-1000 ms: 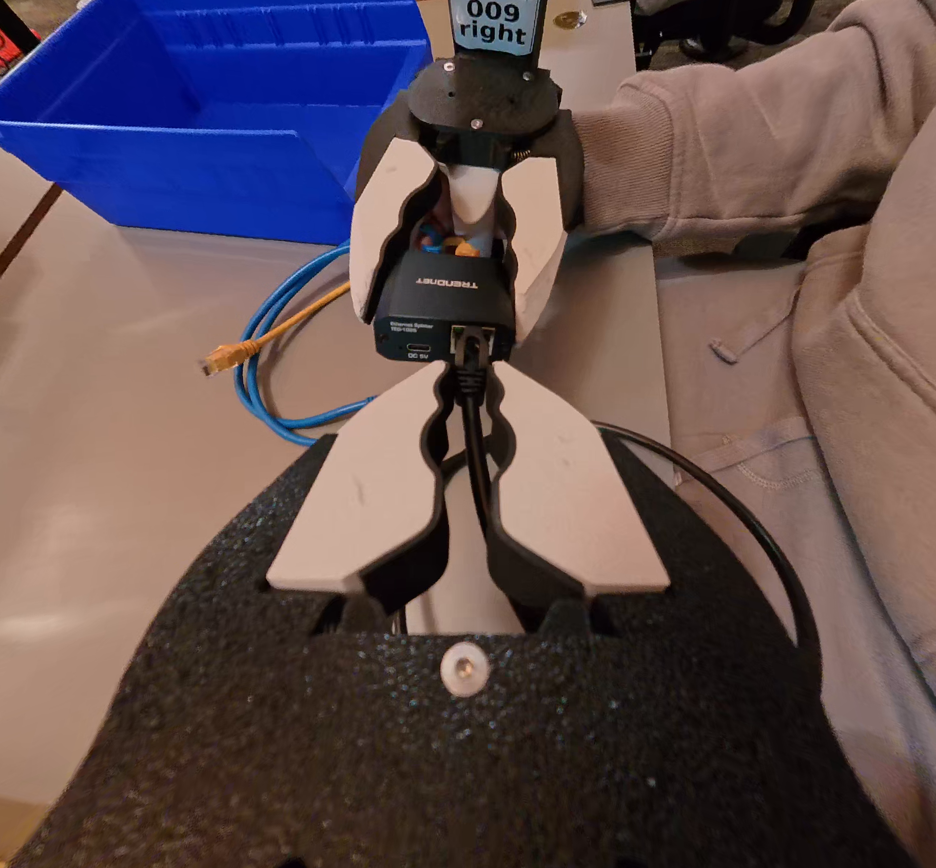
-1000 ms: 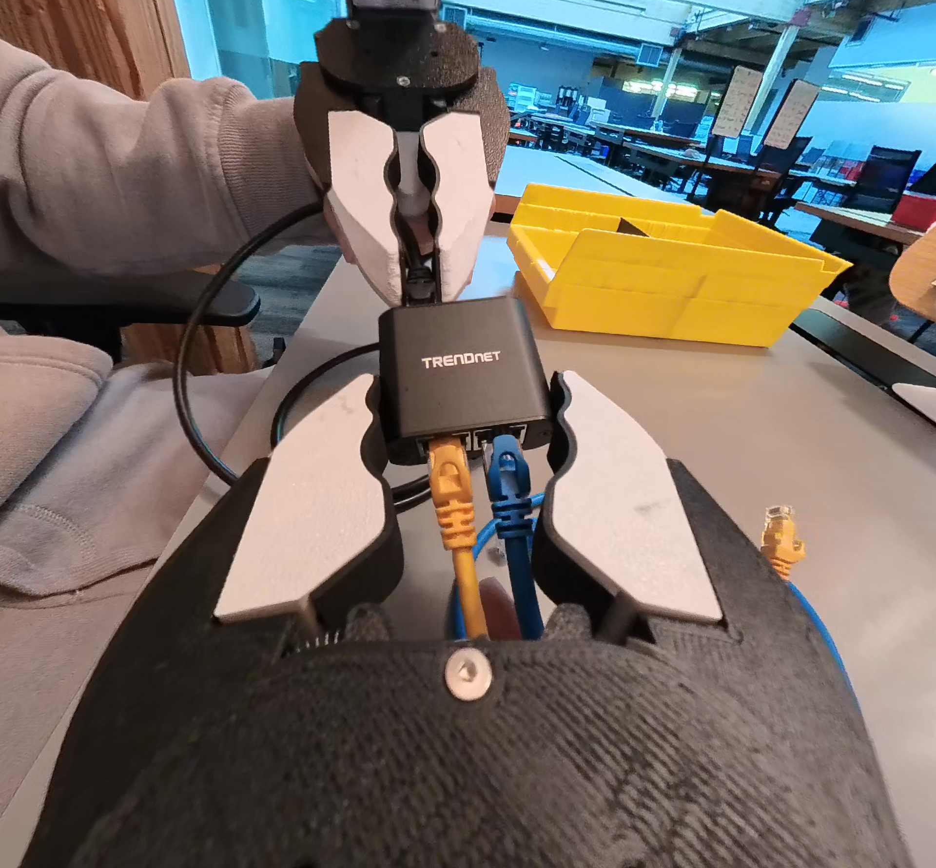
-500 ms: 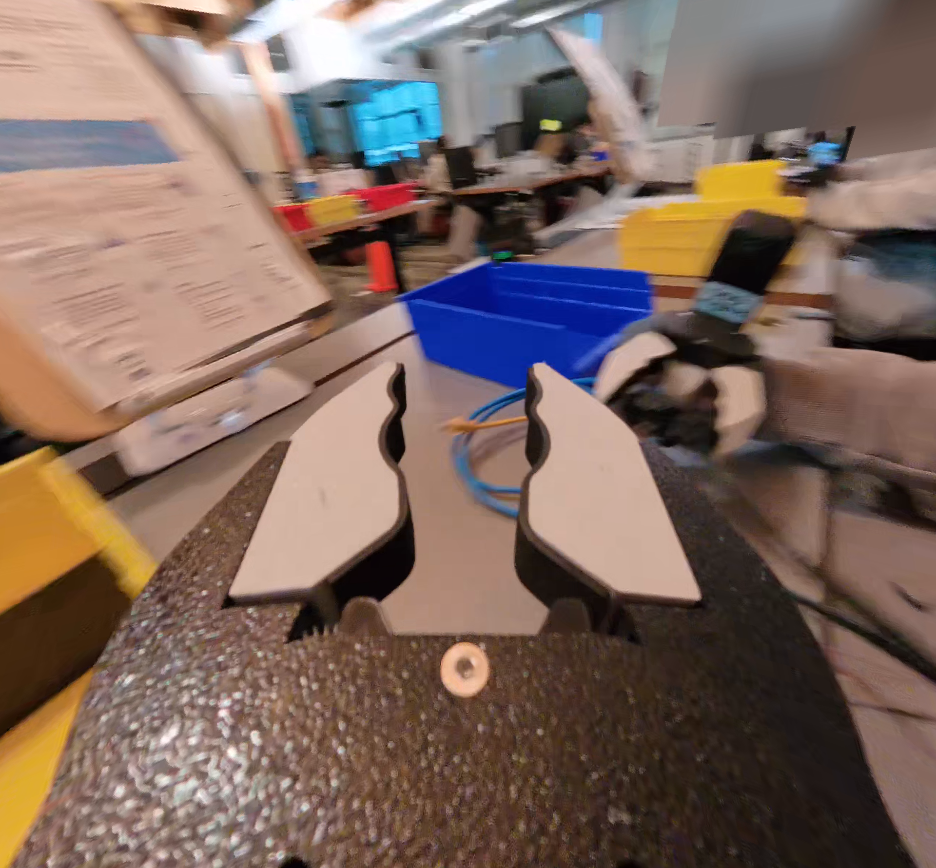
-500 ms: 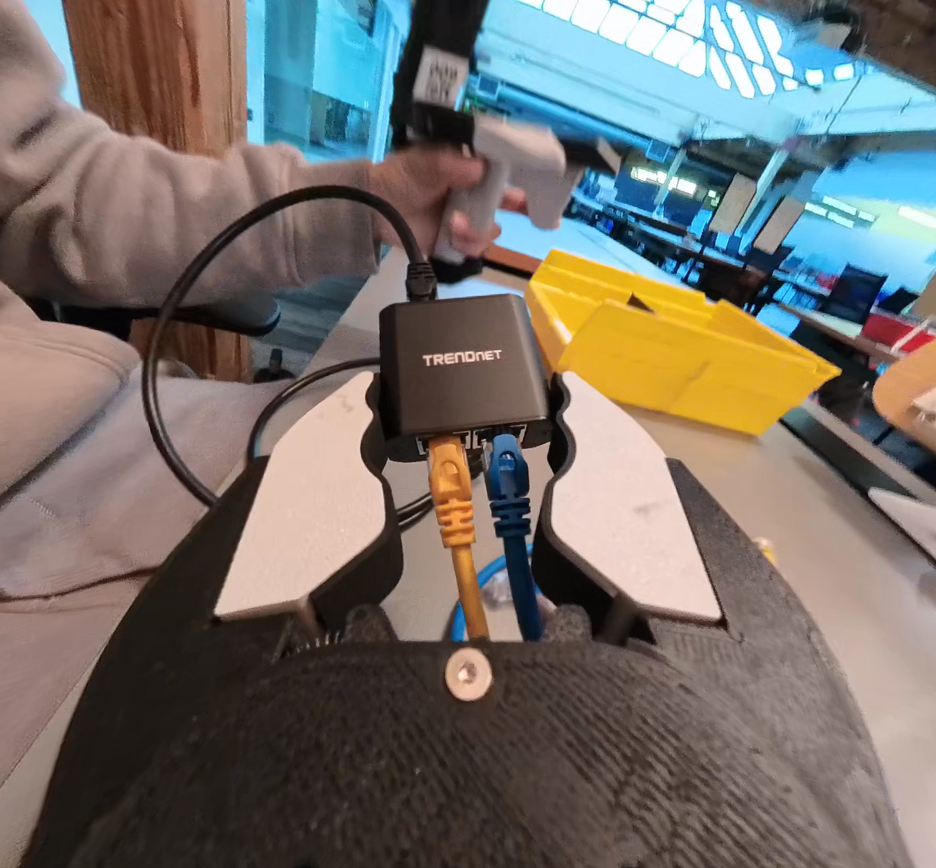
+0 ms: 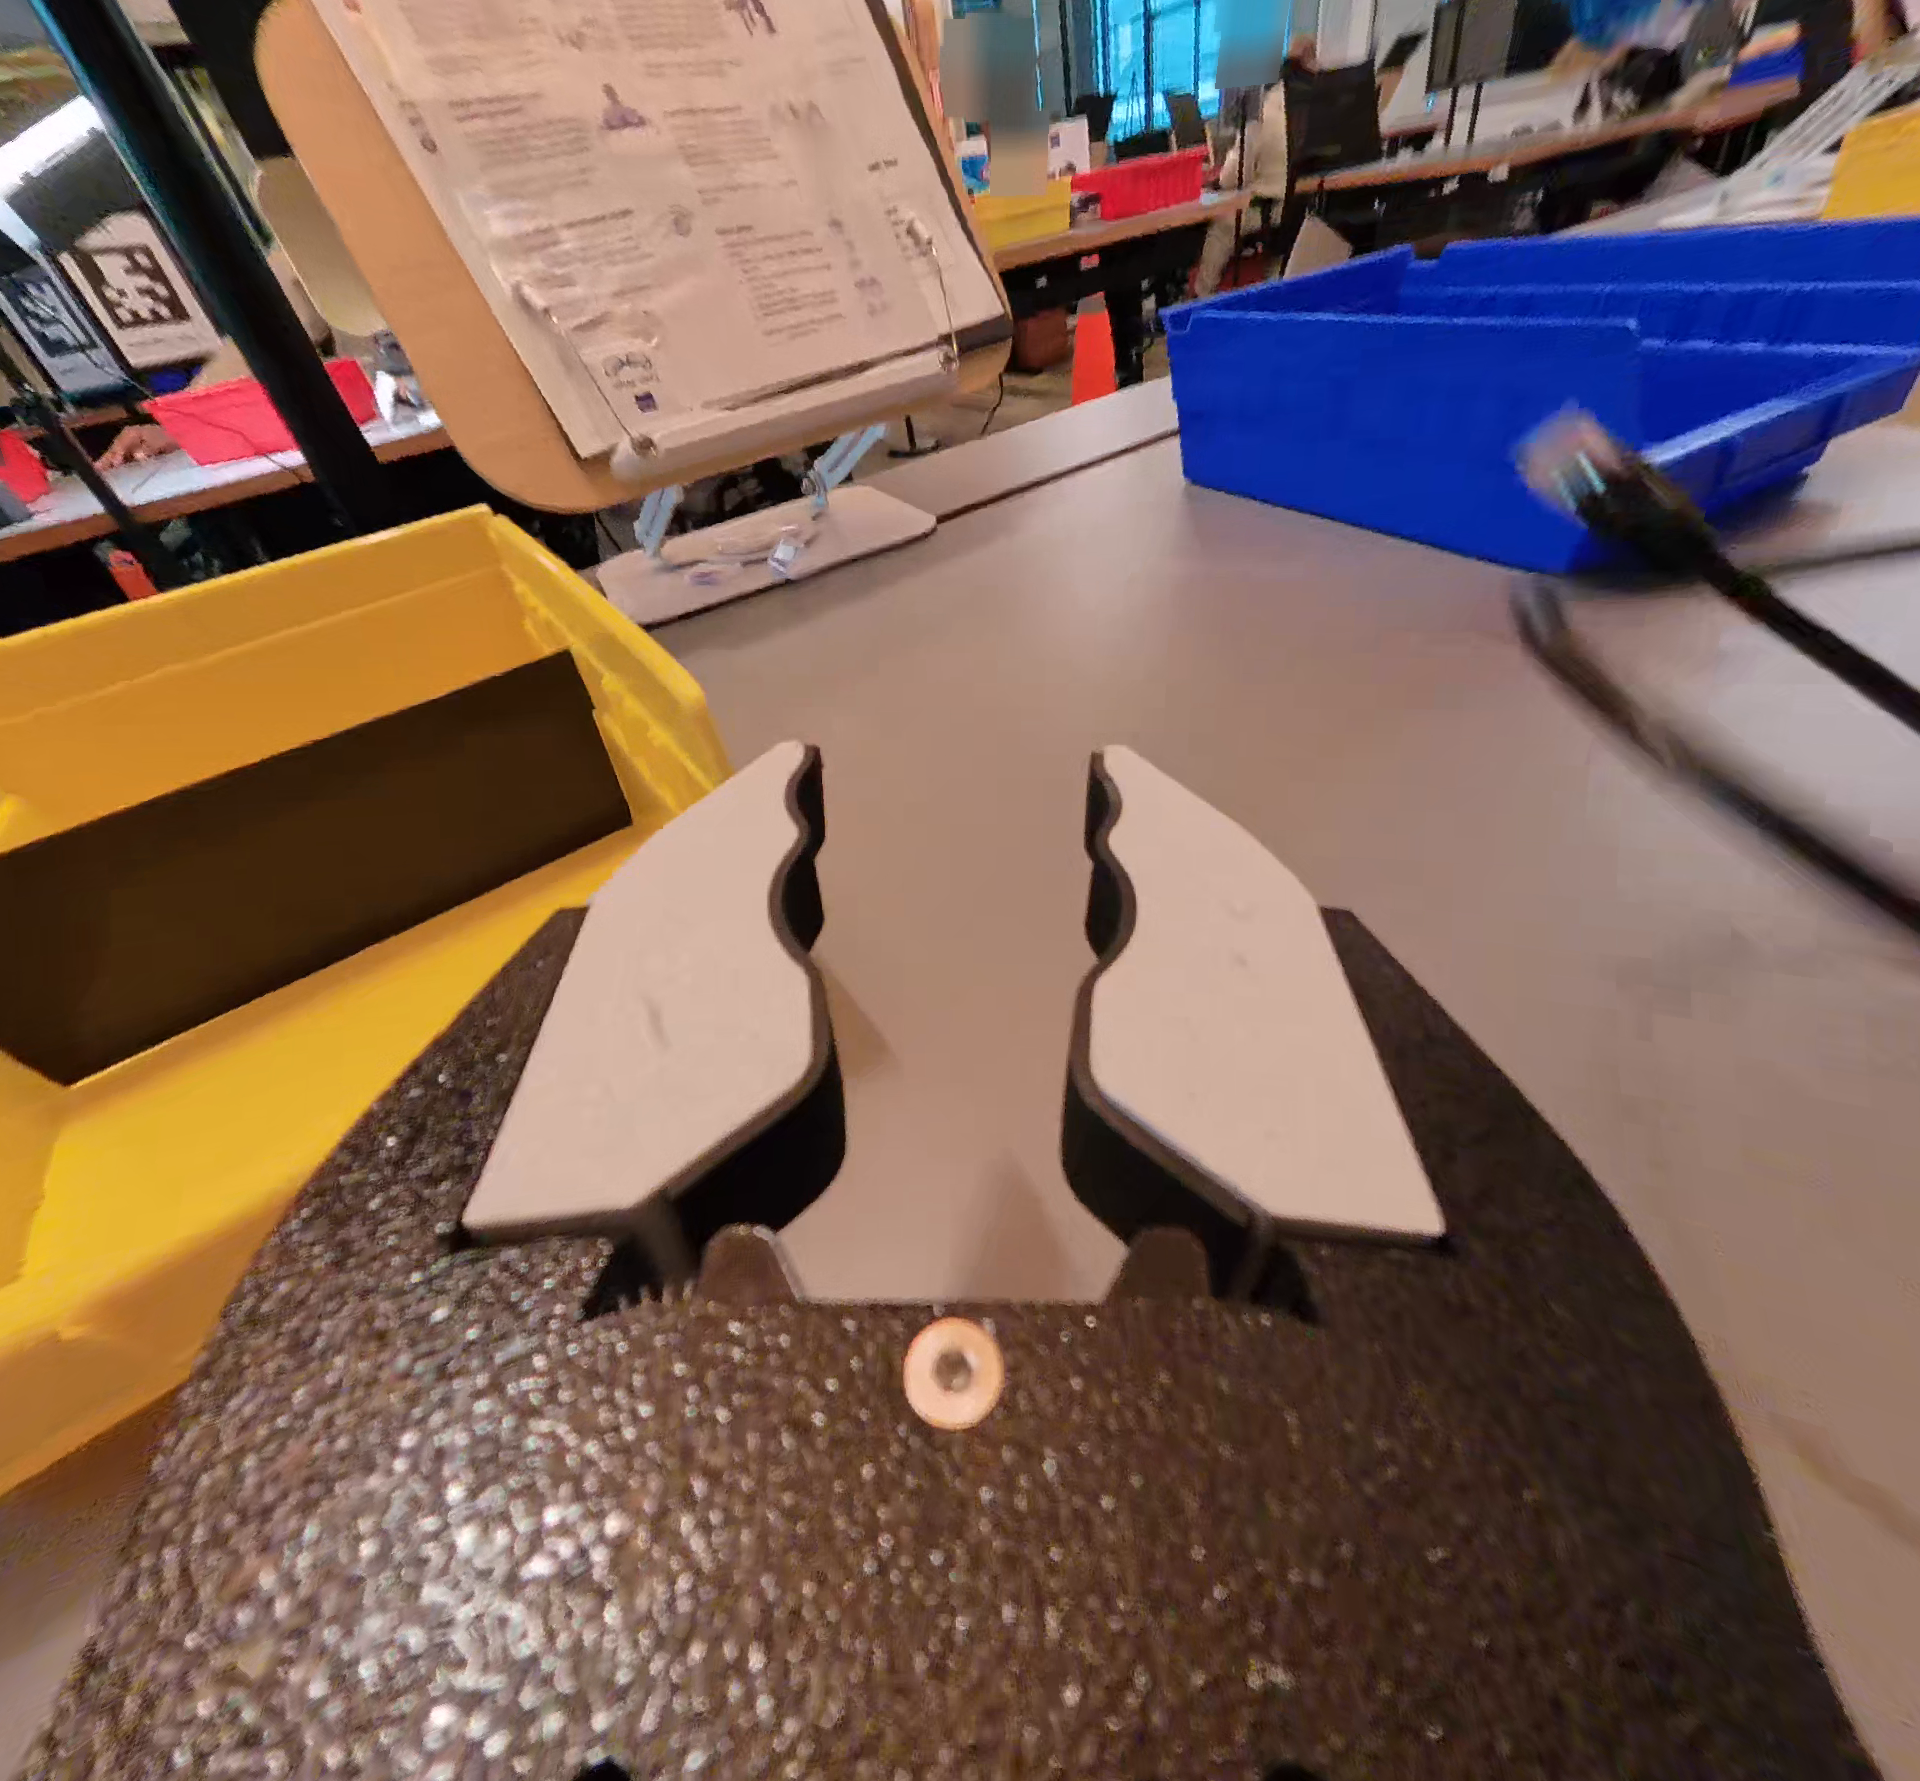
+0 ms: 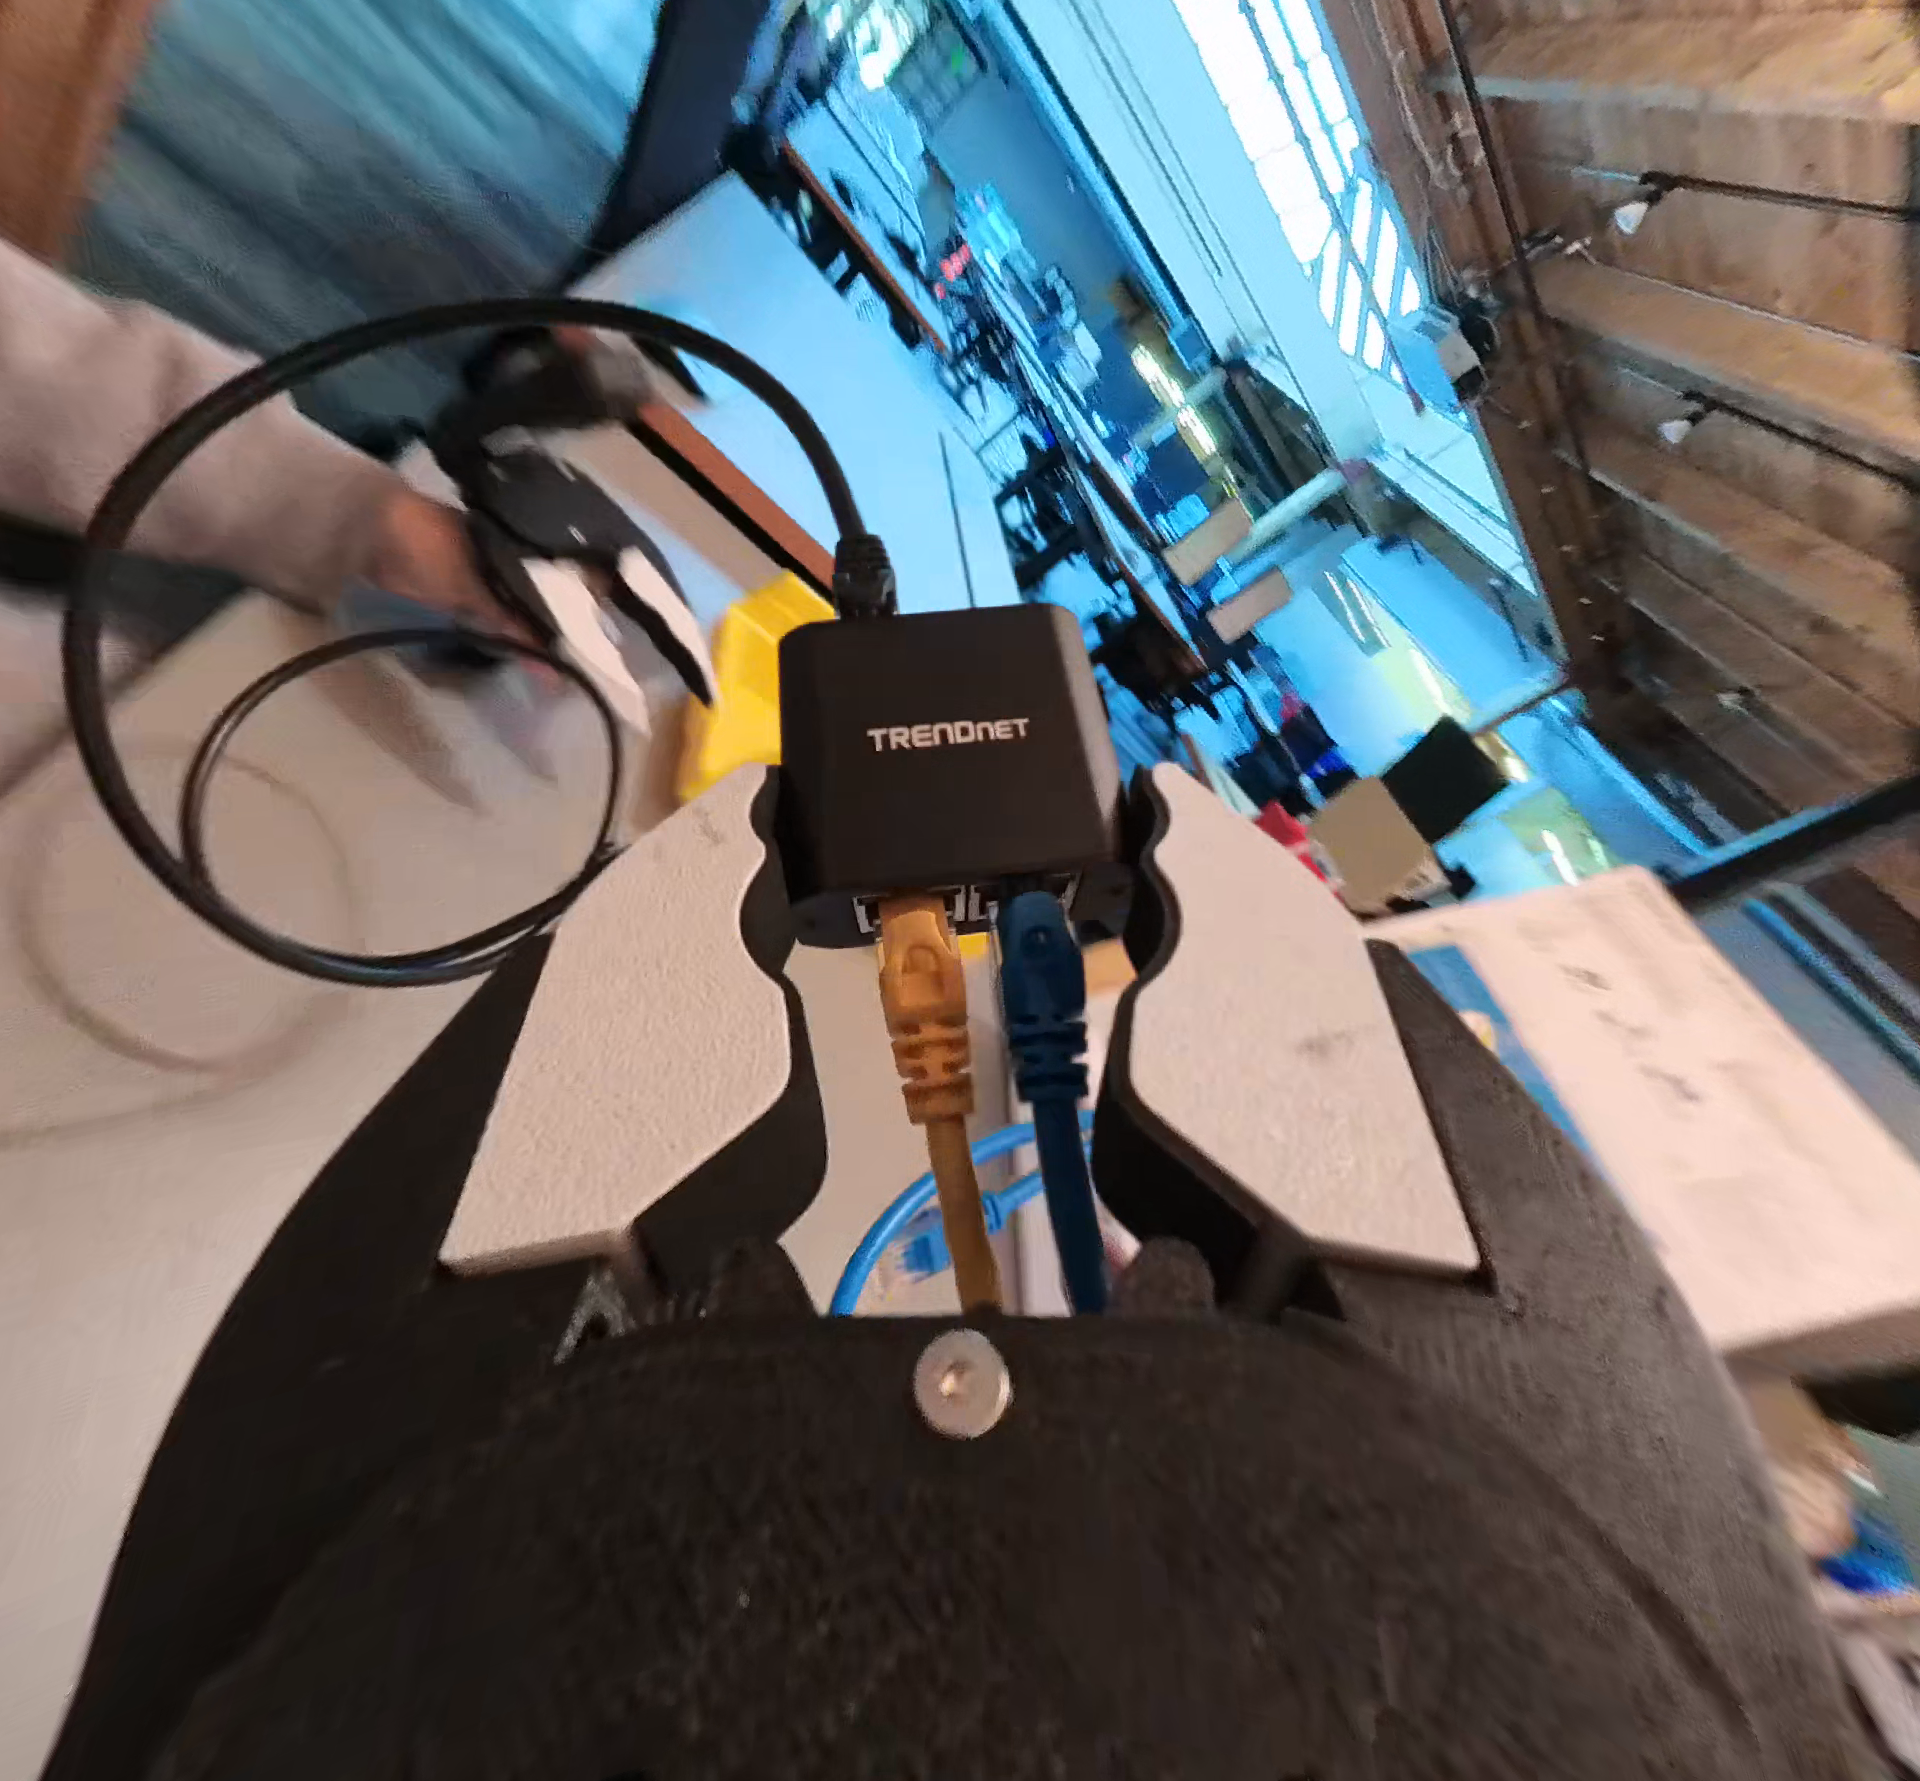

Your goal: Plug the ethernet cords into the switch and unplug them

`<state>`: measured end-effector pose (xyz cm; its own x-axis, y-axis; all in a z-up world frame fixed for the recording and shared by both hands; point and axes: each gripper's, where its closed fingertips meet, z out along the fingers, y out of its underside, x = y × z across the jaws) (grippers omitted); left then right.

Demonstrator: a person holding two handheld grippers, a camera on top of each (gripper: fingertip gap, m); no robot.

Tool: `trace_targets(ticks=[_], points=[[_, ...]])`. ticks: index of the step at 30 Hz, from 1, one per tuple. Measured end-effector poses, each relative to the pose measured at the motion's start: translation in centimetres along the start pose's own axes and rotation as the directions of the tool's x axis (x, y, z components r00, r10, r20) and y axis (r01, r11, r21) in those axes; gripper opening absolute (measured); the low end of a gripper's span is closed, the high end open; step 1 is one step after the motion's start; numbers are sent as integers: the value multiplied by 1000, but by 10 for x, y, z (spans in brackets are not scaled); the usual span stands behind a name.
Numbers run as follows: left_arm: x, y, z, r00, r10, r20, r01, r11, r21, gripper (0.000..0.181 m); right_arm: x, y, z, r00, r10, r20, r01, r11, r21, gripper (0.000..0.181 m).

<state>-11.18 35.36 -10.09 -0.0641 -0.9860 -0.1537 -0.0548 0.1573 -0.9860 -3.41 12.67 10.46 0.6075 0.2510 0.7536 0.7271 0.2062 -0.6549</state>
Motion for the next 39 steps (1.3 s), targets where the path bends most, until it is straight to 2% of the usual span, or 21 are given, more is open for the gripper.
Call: trace_targets(ticks=[4,7,9,11,15,17,20,22,24,27,31,35,39], points=[[-5,-11,-11,999,-1,37,-3,995,101,43,65,25,-52,985,-161,-61,141,957,-254,63],[-4,-14,-13,1000,-3,29,0,992,124,41,100,52,-92,956,-293,-6,249,824,-509,63],[-3,-12,-12,1000,-1,23,-1,994,112,41,119,65,-114,940,-339,37,285,721,-631,63],[-2,-11,-11,1000,1,16,-3,995,99,41,135,68,-132,931,-361,58,299,660,-689,63],[-1,-10,-10,1000,10,12,-11,996,94,41,158,61,-152,924,-379,44,292,627,-722,63],[-1,-11,-10,1000,11,12,-12,995,97,41,163,73,-164,925,-373,65,284,570,-771,63],[-1,-10,-10,1000,10,11,-11,995,96,40,149,113,-171,934,-321,160,302,461,-834,63],[-1,-10,-10,1000,12,12,-13,995,94,40,127,145,-170,931,-263,254,341,374,-863,63],[-1,-10,-9,1000,15,11,-16,996,92,40,101,173,-159,918,-224,326,387,333,-860,63],[0,-10,-9,1000,17,11,-18,995,94,39,59,209,-137,923,-144,357,384,356,-852,63],[-1,-12,-12,1000,16,17,-18,993,113,38,17,258,-121,957,-44,287,280,396,-875,64],[1,-12,-12,999,31,15,-33,993,113,37,1,296,-126,989,69,130,93,391,-916,64],[4,-11,-10,999,52,11,-52,994,100,37,-5,322,-135,981,132,142,90,337,-937,64]])
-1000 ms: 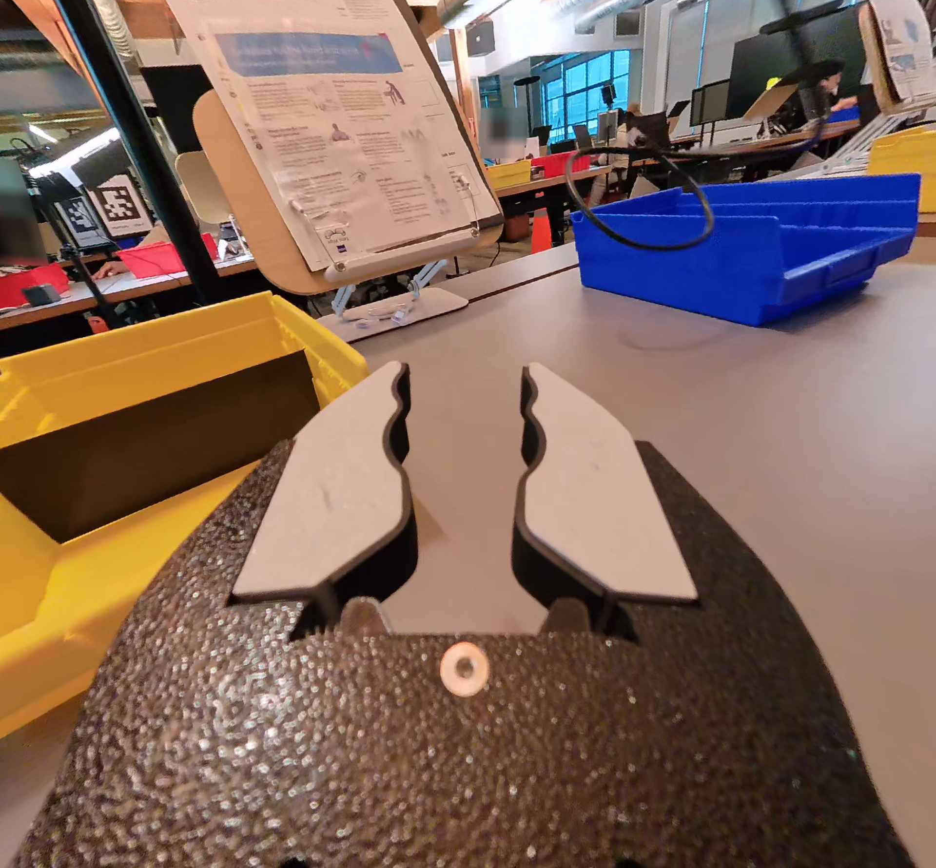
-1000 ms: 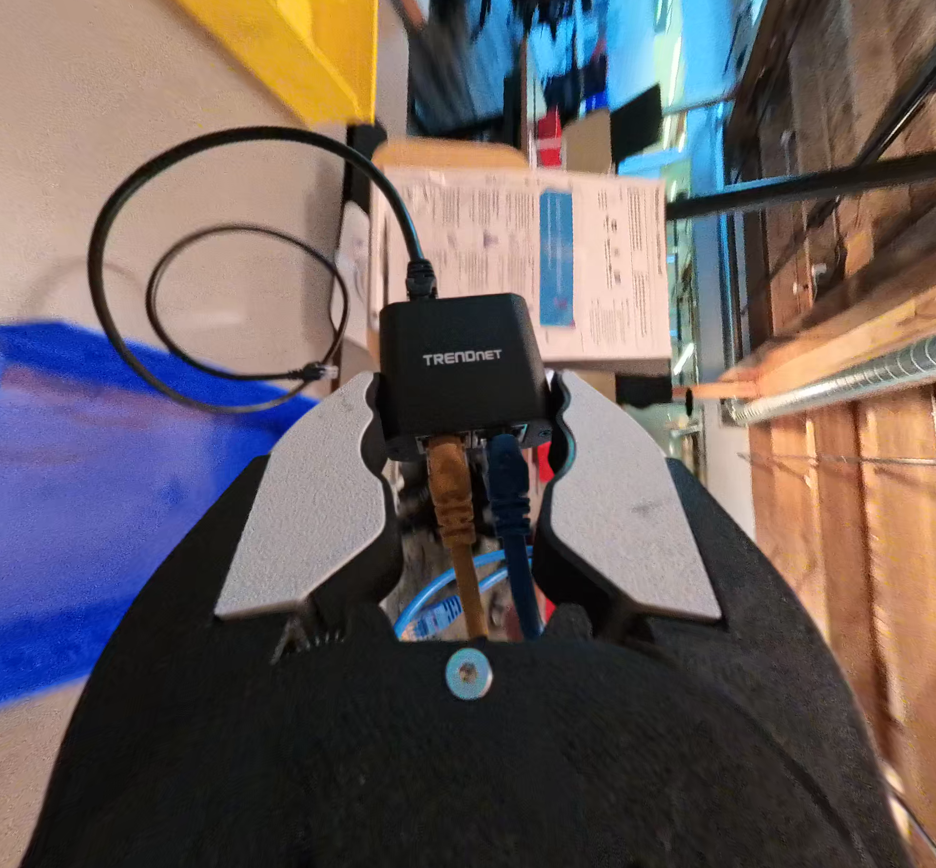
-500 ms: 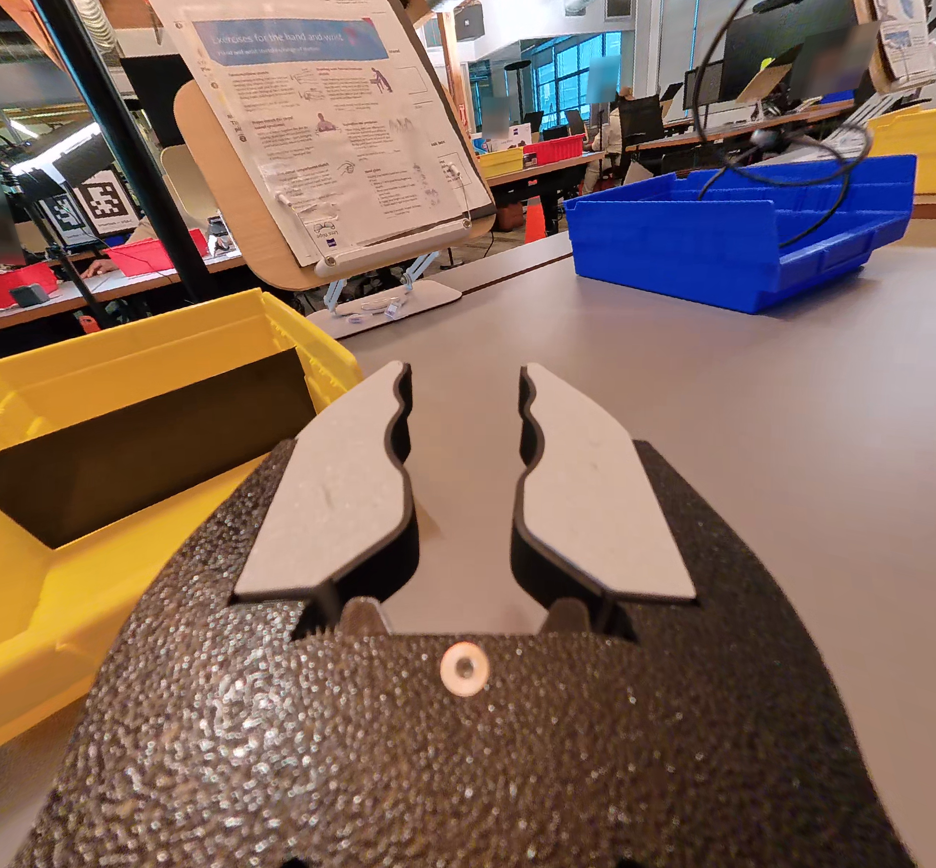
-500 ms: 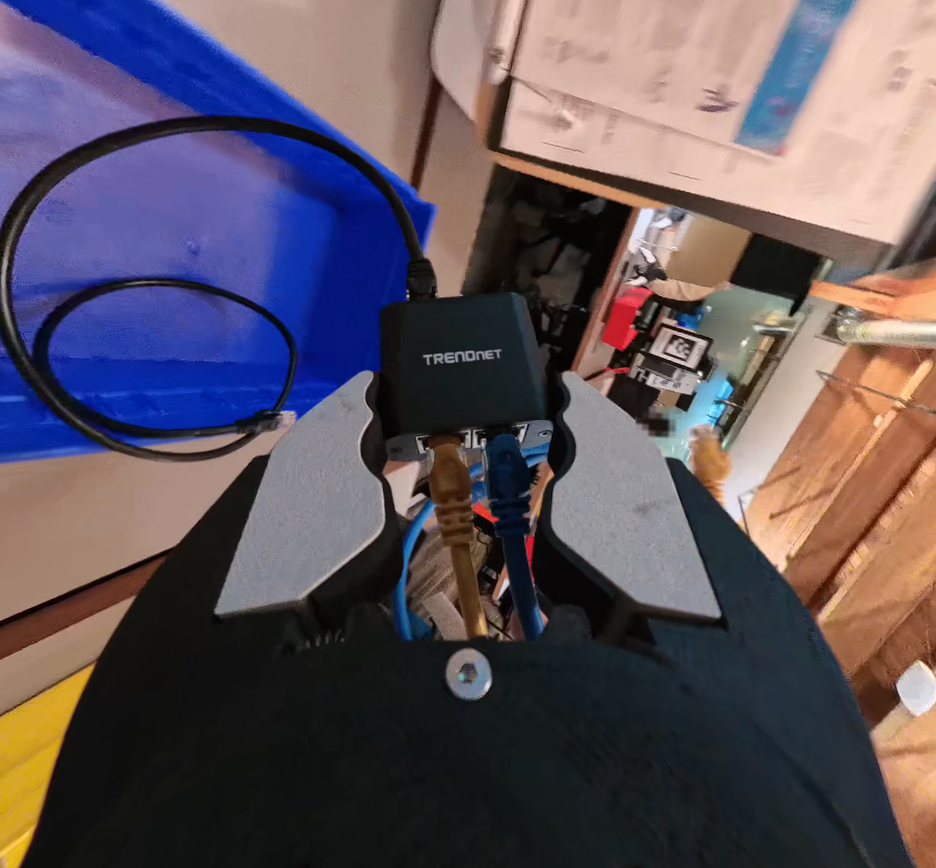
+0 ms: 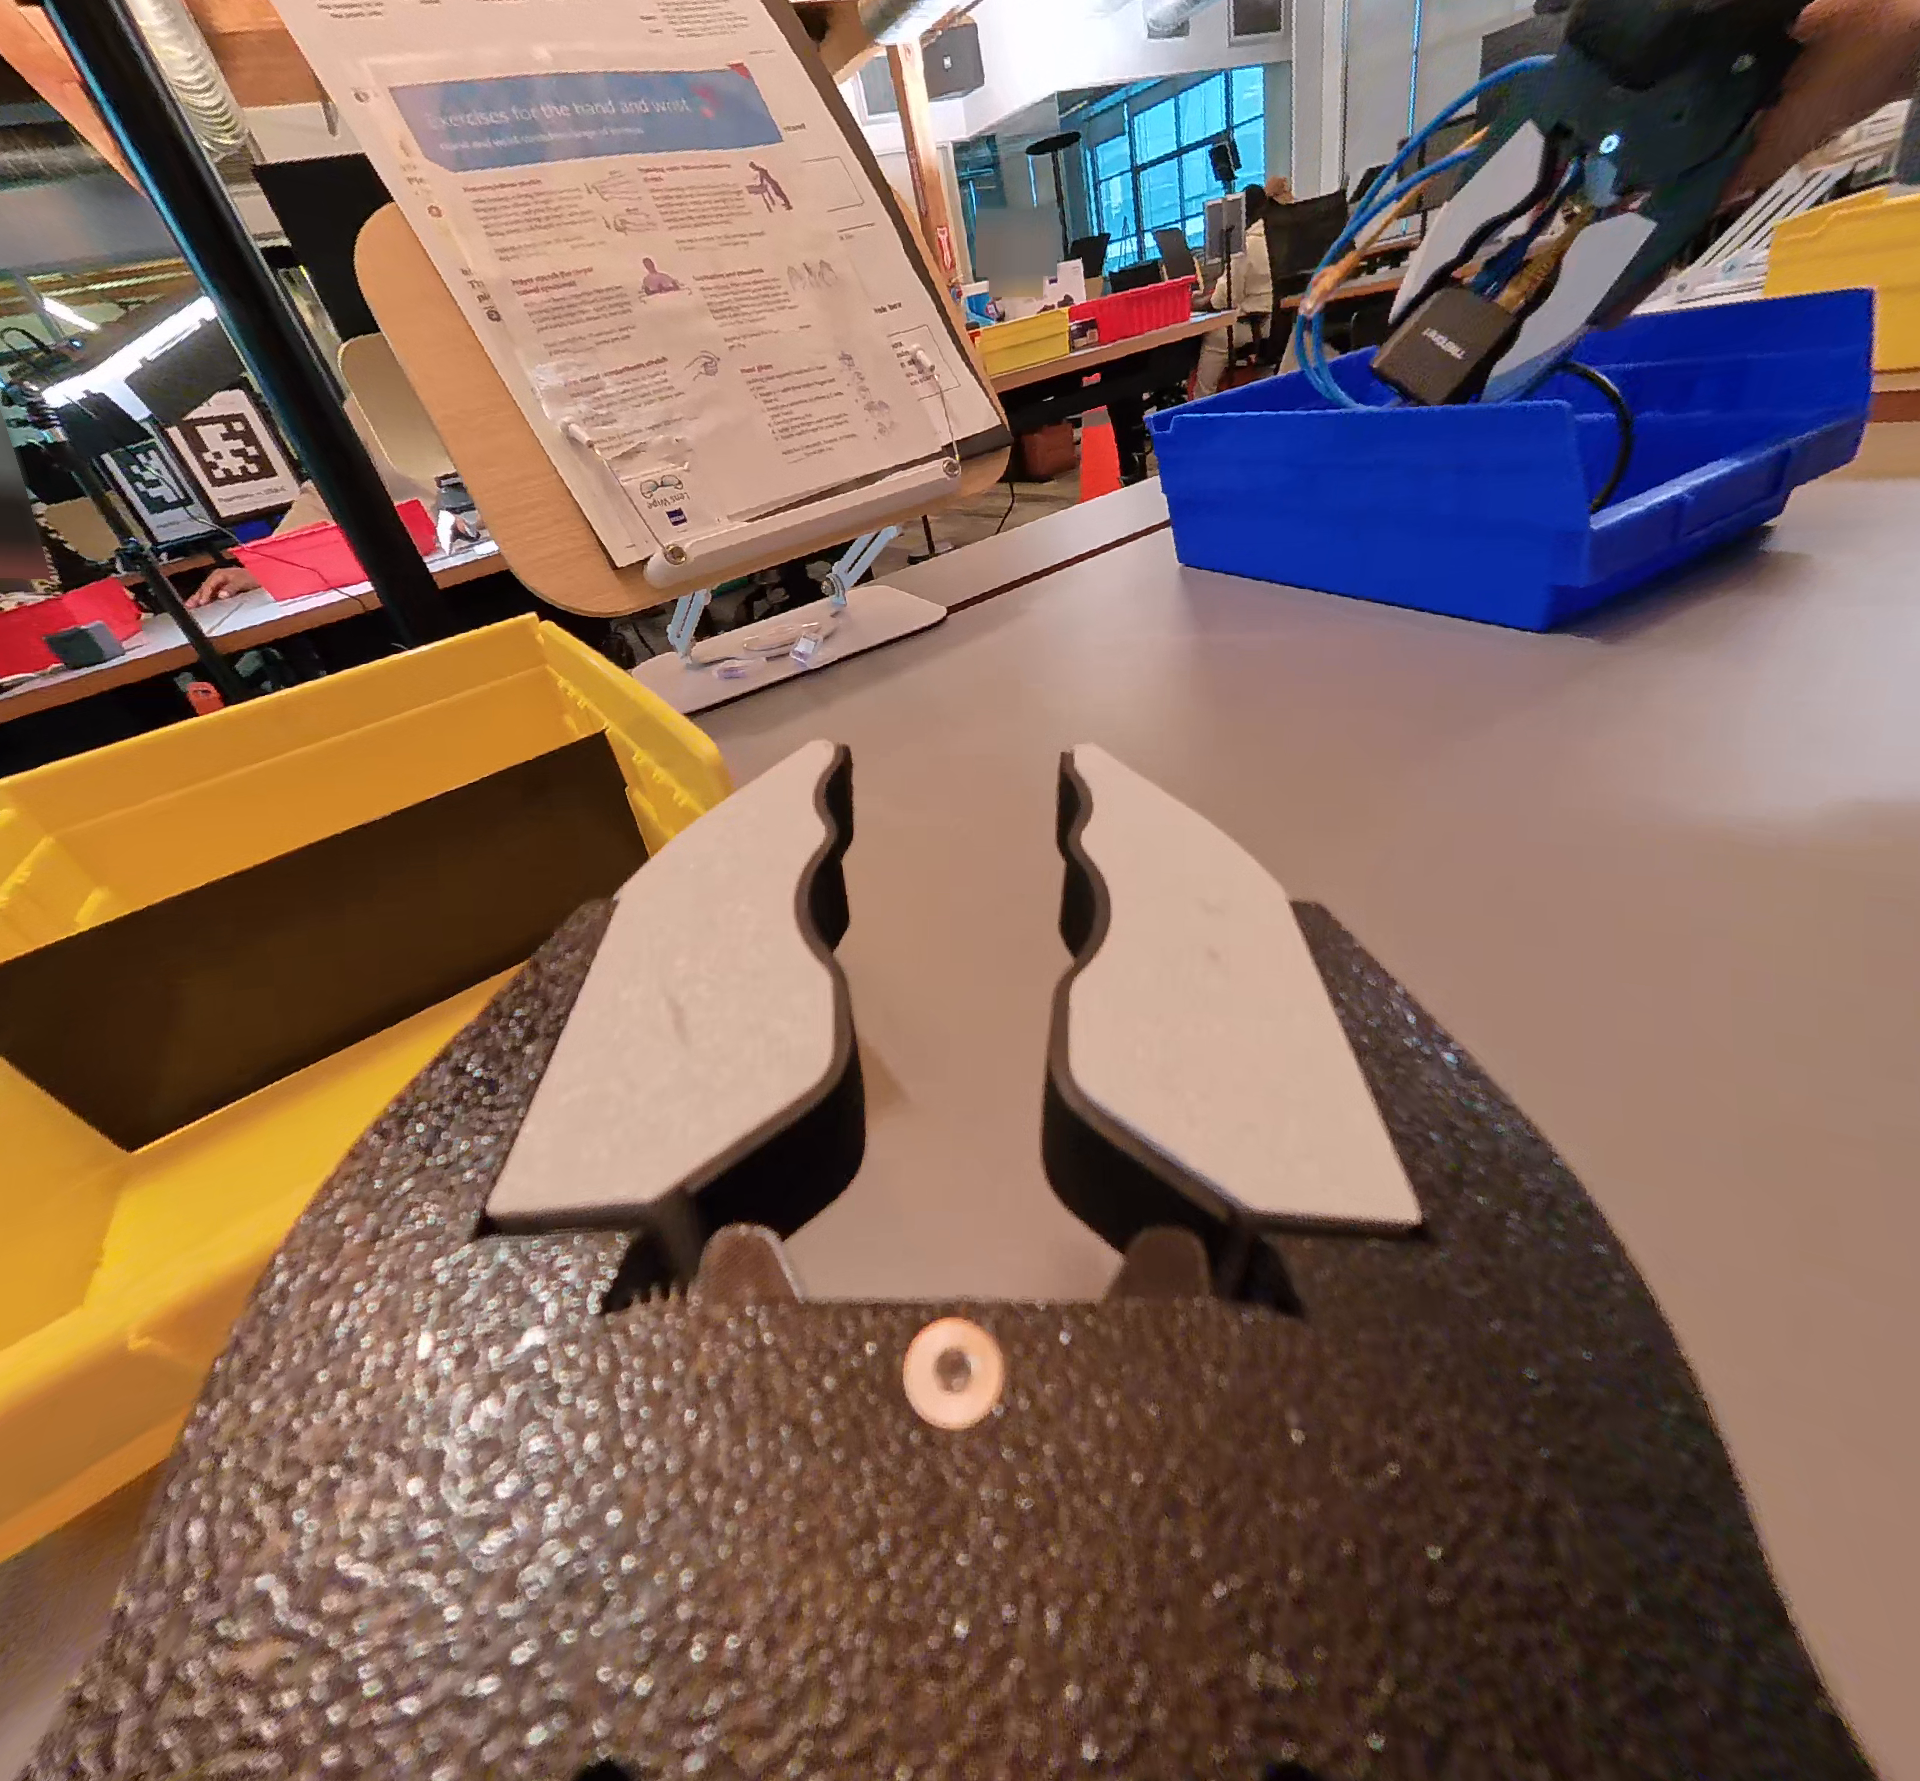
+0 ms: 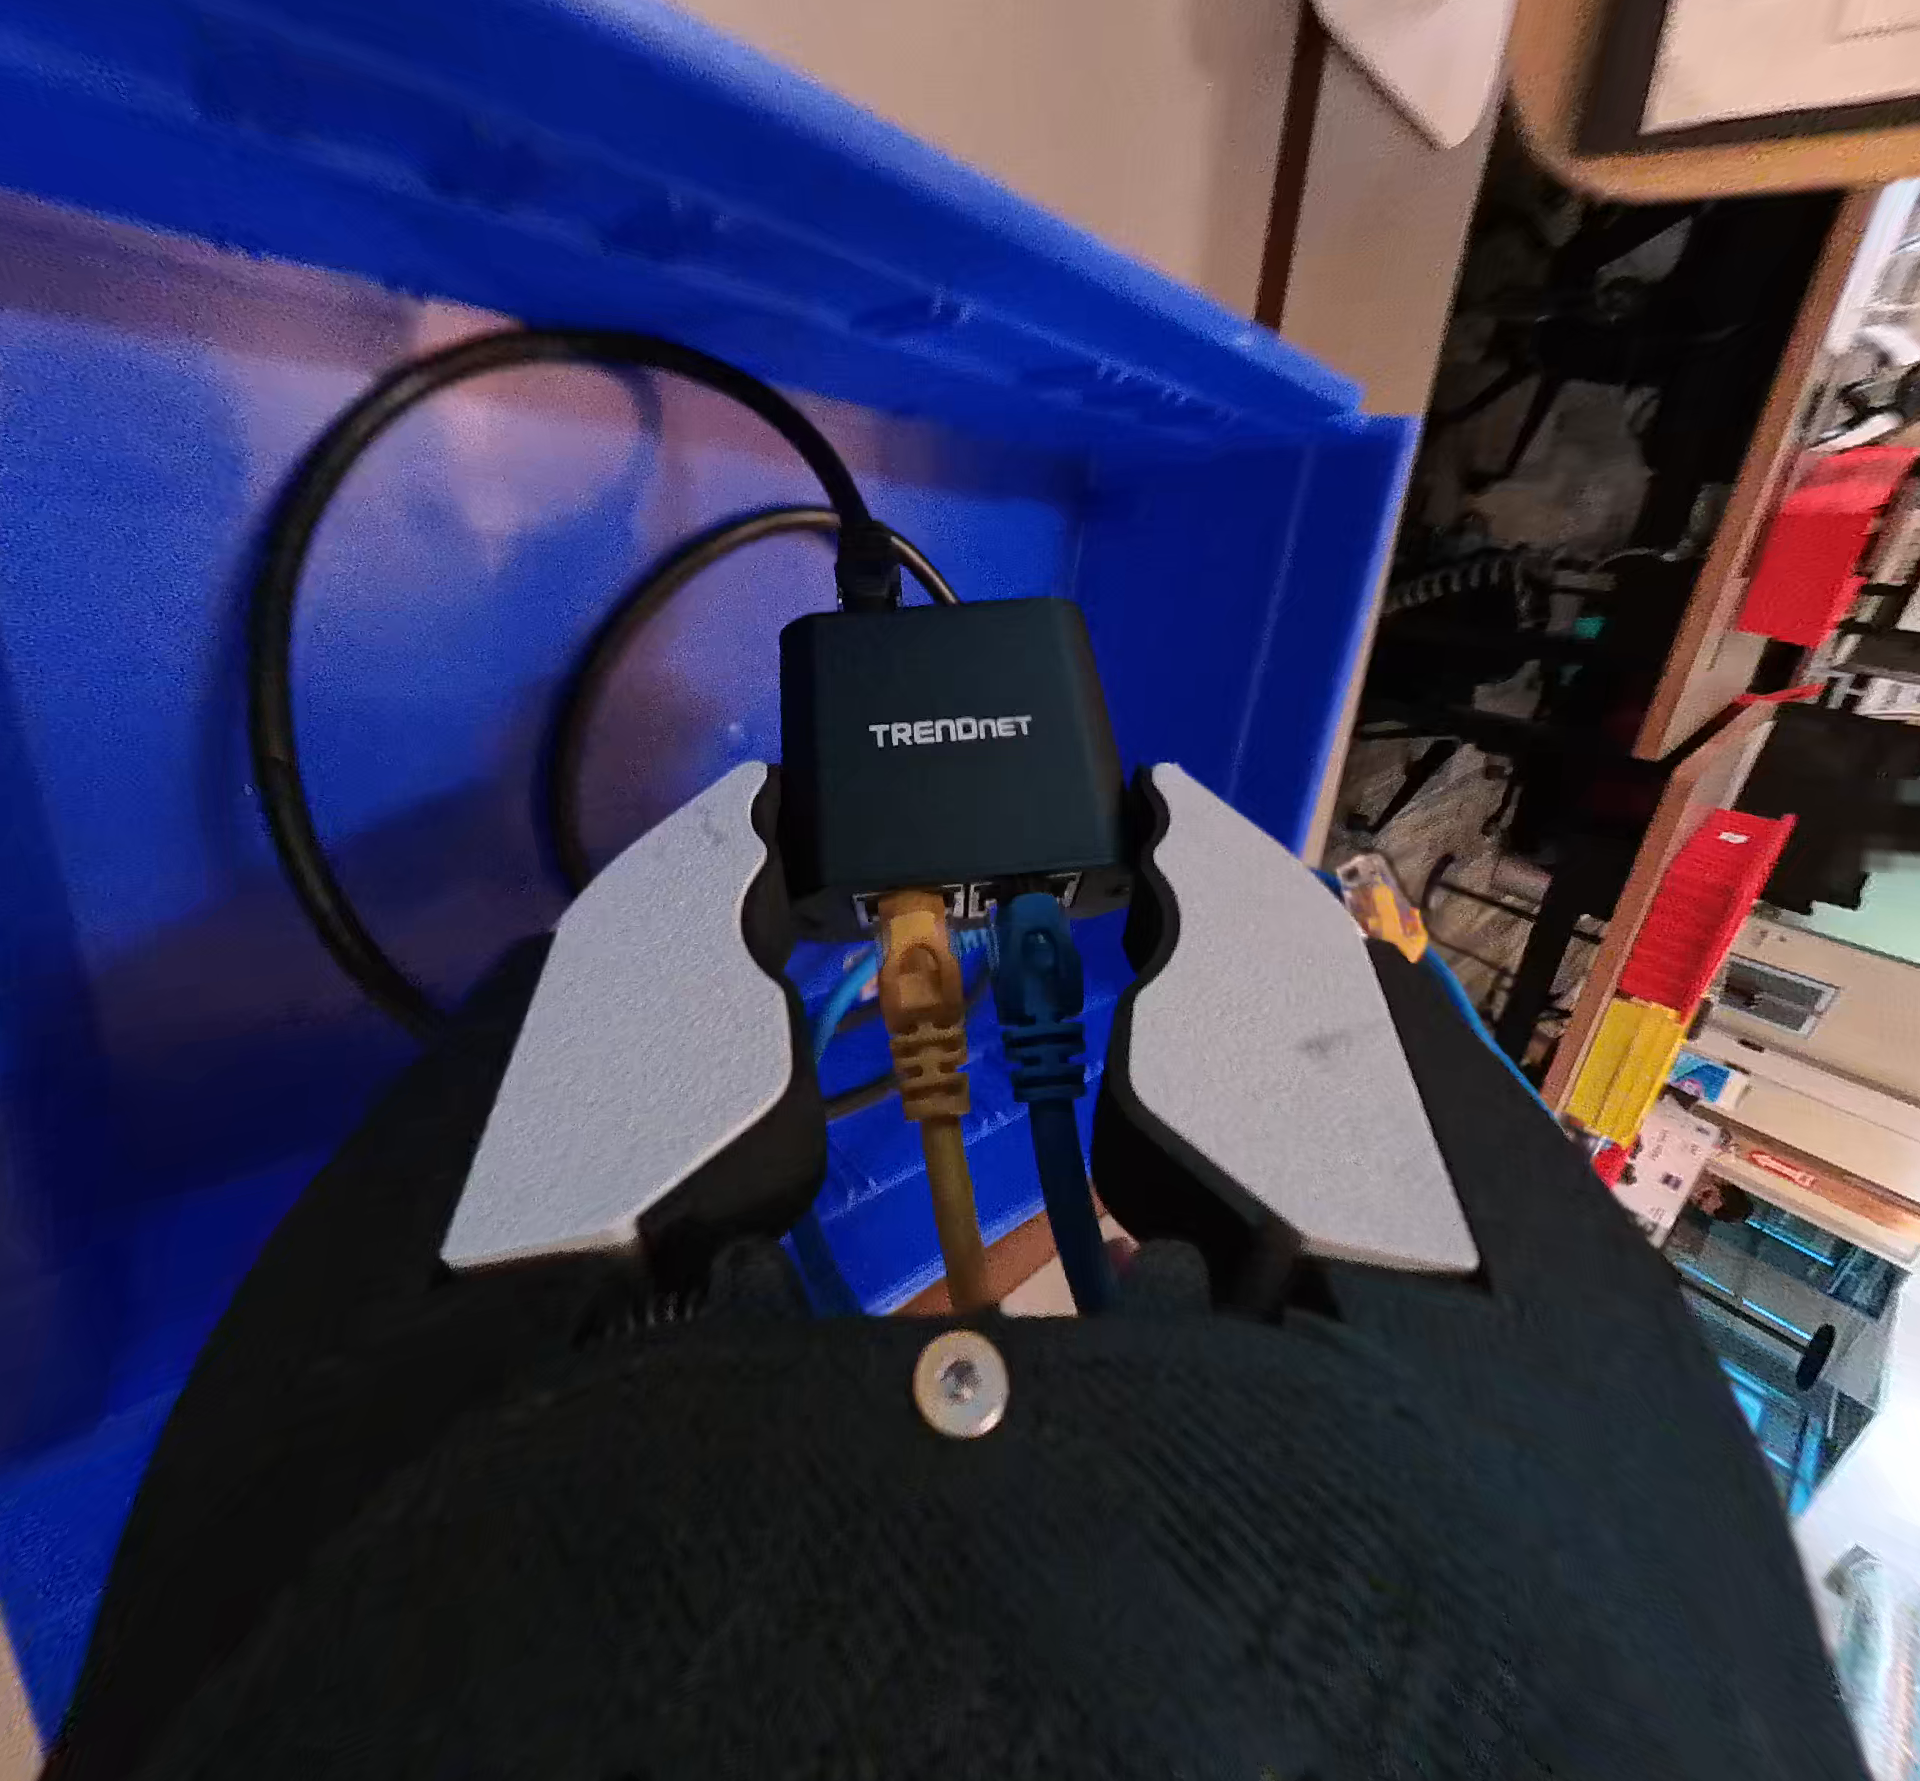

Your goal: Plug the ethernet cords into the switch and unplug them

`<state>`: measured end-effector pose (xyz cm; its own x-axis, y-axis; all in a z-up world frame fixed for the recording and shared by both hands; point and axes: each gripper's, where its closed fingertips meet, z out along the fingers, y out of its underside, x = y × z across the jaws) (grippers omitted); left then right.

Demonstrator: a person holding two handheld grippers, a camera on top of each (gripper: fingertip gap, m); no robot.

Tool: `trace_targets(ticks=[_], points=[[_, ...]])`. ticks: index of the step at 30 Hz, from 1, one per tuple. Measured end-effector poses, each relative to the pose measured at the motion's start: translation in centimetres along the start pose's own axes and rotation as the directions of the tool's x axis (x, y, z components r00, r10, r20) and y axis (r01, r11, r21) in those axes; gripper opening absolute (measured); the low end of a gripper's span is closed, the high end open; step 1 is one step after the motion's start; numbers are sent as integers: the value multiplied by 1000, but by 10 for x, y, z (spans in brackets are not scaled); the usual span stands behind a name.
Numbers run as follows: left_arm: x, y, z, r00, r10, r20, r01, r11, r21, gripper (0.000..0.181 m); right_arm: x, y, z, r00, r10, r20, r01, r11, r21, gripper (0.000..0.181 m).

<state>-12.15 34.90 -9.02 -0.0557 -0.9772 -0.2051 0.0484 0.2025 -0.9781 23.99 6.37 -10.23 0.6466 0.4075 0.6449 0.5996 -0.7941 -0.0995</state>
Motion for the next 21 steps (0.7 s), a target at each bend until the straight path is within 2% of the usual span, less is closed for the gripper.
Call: trace_targets(ticks=[4,6,9,13,15,16,18,19,21], points=[[2,2,2,1000,11,-6,-11,1000,-19,37,-17,45,23,989,41,144,-12,981,-194,64],[3,2,2,1000,22,-2,-22,1000,-21,36,-33,67,21,974,54,221,23,943,-333,65],[5,3,2,999,42,-2,-42,999,-26,36,-38,76,9,971,136,197,-38,901,-433,68],[7,7,6,998,57,-11,-57,996,-63,39,-33,69,-7,975,157,158,-88,924,-372,64],[10,11,8,997,74,-20,-75,993,-88,40,-31,68,-18,973,168,156,-105,932,-346,54],[12,13,10,996,85,-26,-87,991,-104,41,-25,62,-20,980,156,124,-114,949,-293,53],[16,17,13,994,105,-40,-110,985,-131,43,-27,41,-24,974,164,153,-147,982,-120,52],[18,18,15,993,105,-44,-110,984,-142,43,-26,41,-28,968,203,146,-190,977,-97,53],[25,19,19,996,75,-54,-83,983,-164,43,-10,63,-43,955,297,-4,-294,944,-147,57]])
